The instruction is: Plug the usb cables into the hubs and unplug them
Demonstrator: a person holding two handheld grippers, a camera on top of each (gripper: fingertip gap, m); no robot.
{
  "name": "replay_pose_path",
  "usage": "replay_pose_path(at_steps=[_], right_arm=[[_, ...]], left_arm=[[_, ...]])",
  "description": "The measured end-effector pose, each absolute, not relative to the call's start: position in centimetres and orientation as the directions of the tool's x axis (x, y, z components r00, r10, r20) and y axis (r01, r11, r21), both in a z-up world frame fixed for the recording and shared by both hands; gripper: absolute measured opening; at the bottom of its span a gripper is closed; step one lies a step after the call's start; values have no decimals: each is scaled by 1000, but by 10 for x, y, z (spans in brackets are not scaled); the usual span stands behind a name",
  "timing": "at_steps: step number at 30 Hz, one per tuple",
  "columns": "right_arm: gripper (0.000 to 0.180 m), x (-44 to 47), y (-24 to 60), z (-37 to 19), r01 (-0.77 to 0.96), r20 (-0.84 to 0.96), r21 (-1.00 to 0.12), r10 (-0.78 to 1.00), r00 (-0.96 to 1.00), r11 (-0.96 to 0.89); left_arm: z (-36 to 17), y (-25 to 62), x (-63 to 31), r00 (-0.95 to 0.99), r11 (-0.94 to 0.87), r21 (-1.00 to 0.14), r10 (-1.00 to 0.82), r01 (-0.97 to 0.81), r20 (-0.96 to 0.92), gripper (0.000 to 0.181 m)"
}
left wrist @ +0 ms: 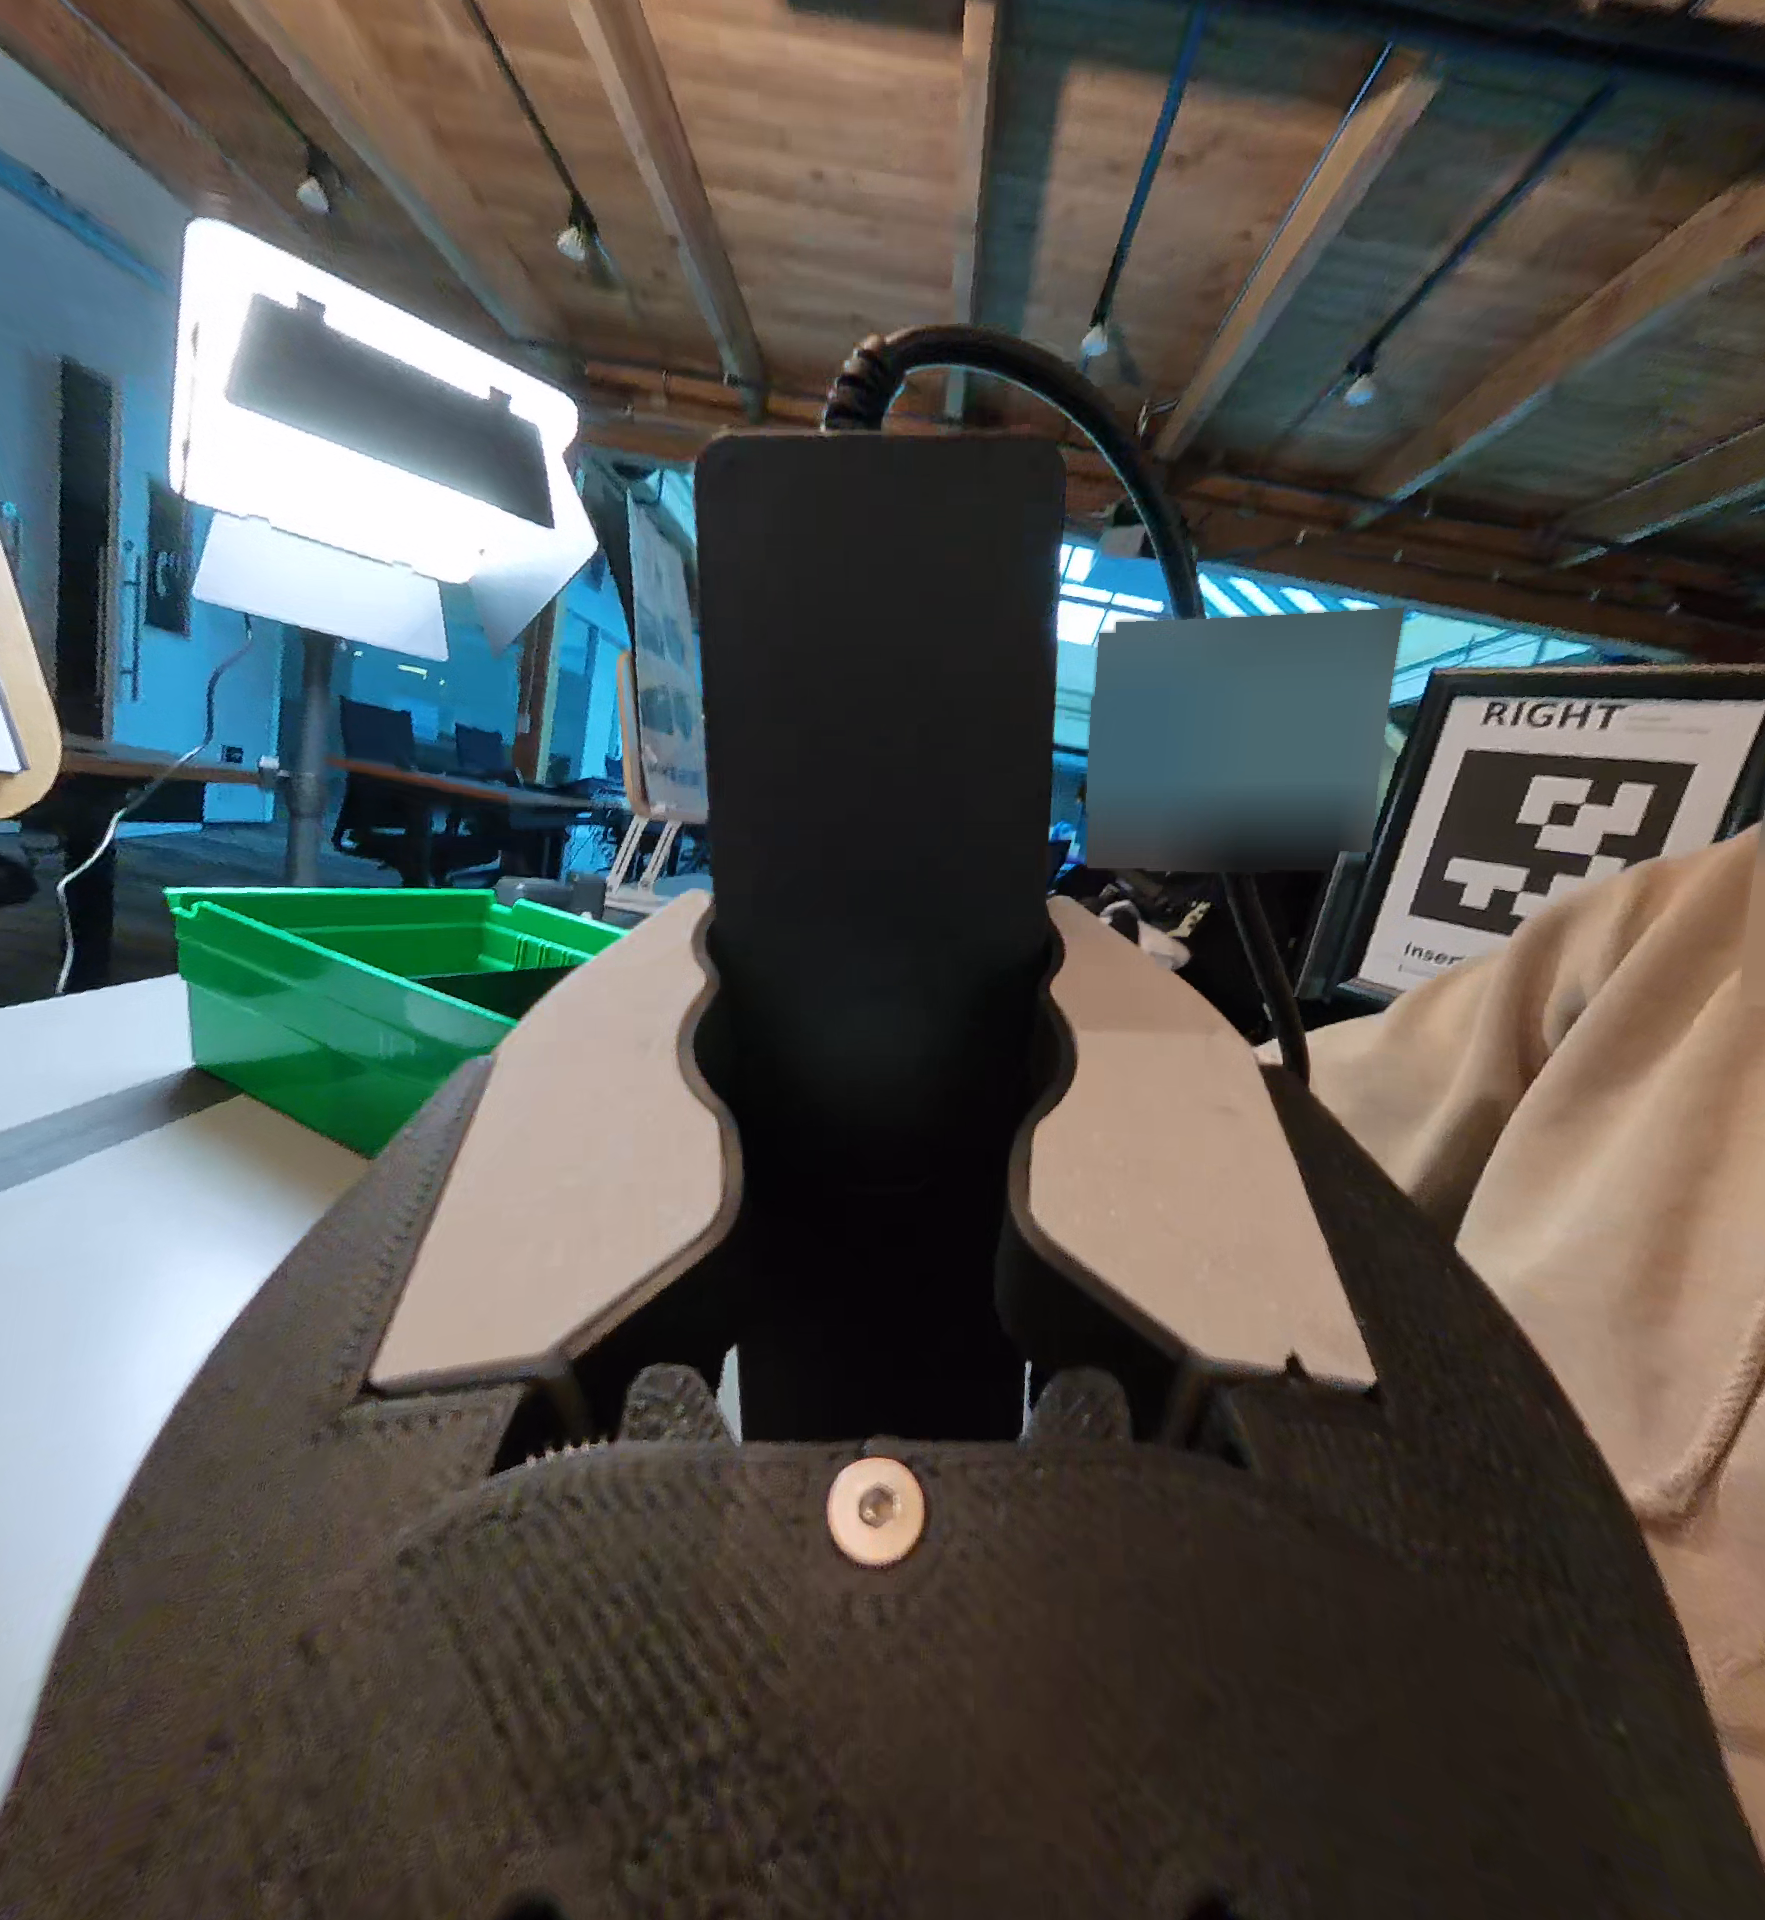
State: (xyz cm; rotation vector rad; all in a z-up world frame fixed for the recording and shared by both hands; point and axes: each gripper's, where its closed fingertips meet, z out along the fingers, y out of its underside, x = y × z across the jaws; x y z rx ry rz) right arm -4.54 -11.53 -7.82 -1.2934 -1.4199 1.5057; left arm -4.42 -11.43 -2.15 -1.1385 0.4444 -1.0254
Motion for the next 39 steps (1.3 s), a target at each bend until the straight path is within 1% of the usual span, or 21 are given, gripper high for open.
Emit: replay_pose_path(at_steps=[2,3,6,9,13,17,21,26,35,37,39], right_arm=[[34,-46,-116,-58,69,-222,-975,919,-327,-211],[34,-46,-115,-53,61,-230,-973,910,-344,-222],[21,-45,-116,-52,50,-206,-978,910,-361,-202],[17,-41,-116,-51,18,-201,-978,904,-376,-210],[16,-38,-116,-52,19,-173,-983,901,-399,-181],[15,-33,-114,-51,5,-133,-990,899,-417,-143],[15,-32,-116,-54,0,-106,-993,894,-435,-118],[16,-32,-114,-59,16,-87,-996,894,-439,-90],[15,-32,-115,-60,5,-87,-995,890,-448,-95],[15,-31,-114,-58,-19,-56,-997,898,-437,-71],[15,-29,-113,-51,-56,-52,-995,899,-436,-85]], left_arm=[[-19,-117,-41,489,64,-891,-852,450,186,55],[-19,-118,-39,486,69,-888,-855,455,182,55],[-19,-120,-34,457,60,-877,-869,477,189,55],[-24,-121,-28,455,58,-889,-873,454,176,55],[-29,-120,-25,448,39,-904,-877,427,174,55],[-44,-119,-20,468,14,-957,-874,290,129,57],[-56,-120,-13,481,14,-985,-874,171,71,61],[-65,-118,-13,510,-5,-996,-859,85,48,61],[-57,-119,-13,532,22,-996,-846,91,30,59],[-56,-117,-13,553,36,-997,-833,72,9,59],[-53,-117,-12,572,56,-997,-820,61,-11,59]])
